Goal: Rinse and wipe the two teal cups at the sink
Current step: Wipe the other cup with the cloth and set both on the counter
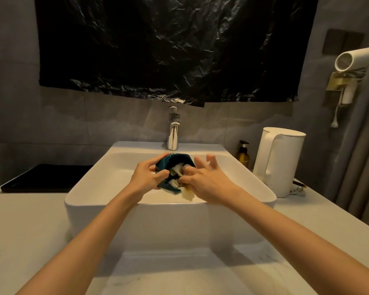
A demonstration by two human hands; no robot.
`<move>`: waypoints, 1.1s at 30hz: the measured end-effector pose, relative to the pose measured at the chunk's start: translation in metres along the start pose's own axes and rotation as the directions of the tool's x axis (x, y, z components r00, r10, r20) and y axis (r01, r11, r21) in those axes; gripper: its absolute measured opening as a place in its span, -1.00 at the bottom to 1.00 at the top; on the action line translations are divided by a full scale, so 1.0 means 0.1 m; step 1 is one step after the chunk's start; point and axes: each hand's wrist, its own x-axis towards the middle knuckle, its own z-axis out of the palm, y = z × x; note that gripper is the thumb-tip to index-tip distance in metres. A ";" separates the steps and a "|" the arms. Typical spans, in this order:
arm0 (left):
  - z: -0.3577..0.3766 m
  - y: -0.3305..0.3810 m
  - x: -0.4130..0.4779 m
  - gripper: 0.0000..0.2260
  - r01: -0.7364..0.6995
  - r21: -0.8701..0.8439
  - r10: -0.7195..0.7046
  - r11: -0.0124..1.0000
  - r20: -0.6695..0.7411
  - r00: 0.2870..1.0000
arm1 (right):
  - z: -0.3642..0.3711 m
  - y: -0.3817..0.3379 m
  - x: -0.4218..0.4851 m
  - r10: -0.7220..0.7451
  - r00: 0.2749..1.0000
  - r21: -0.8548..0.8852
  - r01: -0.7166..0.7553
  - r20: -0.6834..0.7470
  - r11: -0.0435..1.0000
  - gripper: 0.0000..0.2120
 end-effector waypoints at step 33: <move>-0.07 -0.04 0.04 -0.55 0.007 -0.147 -0.039 0.989 -0.210 0.977 | -0.16 0.40 -0.10 0.681 0.731 0.699 -0.460 -0.052 0.547 -0.73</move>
